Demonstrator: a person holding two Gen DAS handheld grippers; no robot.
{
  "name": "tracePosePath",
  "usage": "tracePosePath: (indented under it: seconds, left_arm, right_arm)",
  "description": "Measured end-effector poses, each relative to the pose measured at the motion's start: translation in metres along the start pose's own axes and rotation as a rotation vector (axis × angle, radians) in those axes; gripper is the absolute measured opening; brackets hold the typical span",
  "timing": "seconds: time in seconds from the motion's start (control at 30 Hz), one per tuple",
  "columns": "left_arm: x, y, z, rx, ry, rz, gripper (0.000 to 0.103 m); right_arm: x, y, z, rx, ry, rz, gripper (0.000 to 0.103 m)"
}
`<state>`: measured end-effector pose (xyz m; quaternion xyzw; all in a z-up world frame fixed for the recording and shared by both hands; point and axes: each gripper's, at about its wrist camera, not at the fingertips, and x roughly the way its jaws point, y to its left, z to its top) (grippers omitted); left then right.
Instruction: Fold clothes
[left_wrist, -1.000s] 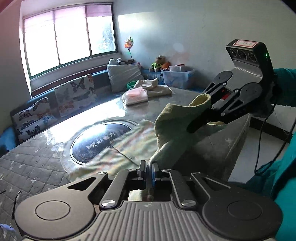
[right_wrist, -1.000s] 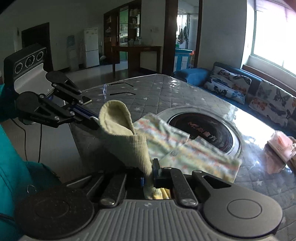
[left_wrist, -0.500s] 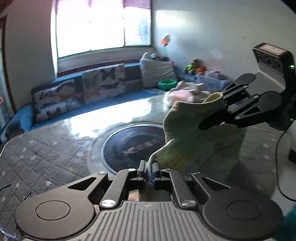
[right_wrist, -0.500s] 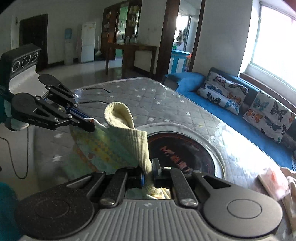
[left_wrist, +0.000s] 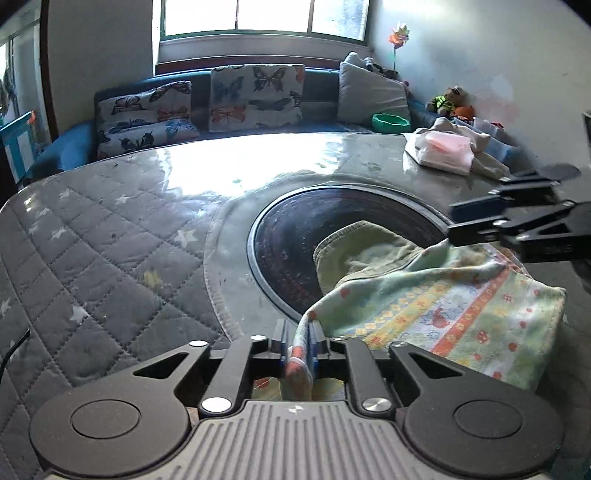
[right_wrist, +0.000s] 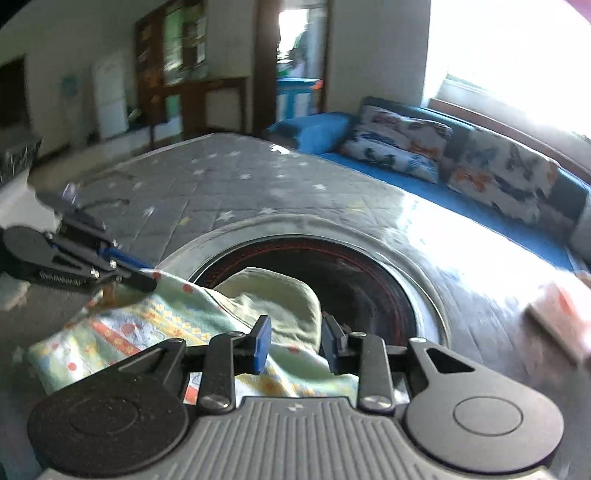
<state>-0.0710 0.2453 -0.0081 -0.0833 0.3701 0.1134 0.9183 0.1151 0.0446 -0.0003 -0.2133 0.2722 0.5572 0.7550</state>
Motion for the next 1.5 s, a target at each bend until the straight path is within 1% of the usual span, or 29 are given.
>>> tracePosePath:
  seconds: [0.13,0.27,0.33,0.4,0.43,0.47,0.6,0.67,0.7,0.77,0.83,0.87,0.9,0.93,1.0,1.13,1.17,1.23,1.3,1.33,1.43,1.5]
  left_arm:
    - [0.002,0.005,-0.001,-0.02,0.001,0.009,0.025]
    - [0.009,0.008,0.002,-0.031,0.02,0.055,0.028]
    - [0.009,0.01,0.002,-0.042,0.02,0.08,0.028]
    - [0.008,0.013,0.003,-0.061,0.016,0.109,0.029]
    - [0.006,0.011,0.004,-0.064,0.011,0.11,0.029]
    - [0.003,0.006,0.004,-0.061,0.003,0.099,0.027]
    - [-0.007,-0.015,0.007,-0.049,-0.026,0.056,0.027]
    - [-0.012,-0.025,0.008,-0.043,-0.04,0.034,0.027]
    - [-0.014,-0.03,0.009,-0.04,-0.048,0.023,0.027]
    - [-0.015,-0.042,0.007,-0.03,-0.046,-0.018,0.027]
    - [-0.01,-0.052,0.004,-0.009,-0.03,-0.052,0.027]
    - [-0.006,-0.056,0.001,0.0,-0.02,-0.058,0.027]
    - [-0.002,-0.06,-0.001,0.009,-0.005,-0.066,0.027]
    - [0.001,-0.062,-0.003,0.018,0.007,-0.069,0.027]
    - [0.007,-0.064,-0.007,0.03,0.025,-0.066,0.027]
    - [0.007,-0.066,-0.005,0.026,0.028,-0.068,0.027]
    - [0.006,-0.067,-0.004,0.024,0.024,-0.07,0.027]
    - [0.005,-0.071,0.0,0.026,0.011,-0.079,0.027]
    - [0.007,-0.075,0.004,0.027,0.003,-0.09,0.028]
    - [0.009,-0.077,0.006,0.026,0.0,-0.094,0.028]
    - [0.017,-0.076,0.009,0.007,0.013,-0.091,0.028]
    - [0.021,-0.073,0.008,-0.011,0.028,-0.083,0.028]
  right_arm:
    - [-0.013,-0.008,-0.024,0.064,0.01,-0.005,0.029]
    - [-0.009,-0.021,-0.047,0.152,0.056,-0.056,0.029]
    - [-0.01,-0.031,-0.055,0.194,0.061,-0.077,0.025]
    - [-0.015,-0.035,-0.054,0.212,0.047,-0.095,0.025]
    - [-0.017,-0.035,-0.051,0.211,0.035,-0.106,0.026]
    - [-0.018,-0.035,-0.048,0.214,0.021,-0.108,0.026]
    - [-0.01,-0.028,-0.033,0.194,-0.01,-0.063,0.026]
    - [0.004,-0.021,-0.028,0.179,0.002,-0.024,0.026]
    - [0.01,-0.018,-0.027,0.175,0.009,-0.018,0.026]
    - [0.022,-0.015,-0.025,0.171,0.022,-0.018,0.026]
    - [0.033,-0.015,-0.025,0.176,0.033,-0.039,0.027]
    - [0.037,-0.016,-0.025,0.184,0.036,-0.051,0.027]
    - [0.04,-0.018,-0.026,0.195,0.036,-0.062,0.035]
    - [0.041,-0.021,-0.026,0.209,0.033,-0.068,0.038]
    - [0.038,-0.026,-0.027,0.227,0.019,-0.079,0.038]
    - [0.024,-0.031,-0.028,0.226,-0.004,-0.138,0.039]
    - [0.02,-0.032,-0.028,0.222,-0.008,-0.138,0.039]
    - [0.011,-0.031,-0.029,0.218,-0.015,-0.113,0.039]
    - [0.006,-0.03,-0.031,0.218,-0.01,-0.081,0.039]
    - [0.006,-0.031,-0.033,0.213,0.0,-0.079,0.039]
    - [0.013,-0.036,-0.042,0.205,0.039,-0.122,0.038]
    - [0.012,-0.044,-0.047,0.234,0.04,-0.15,0.038]
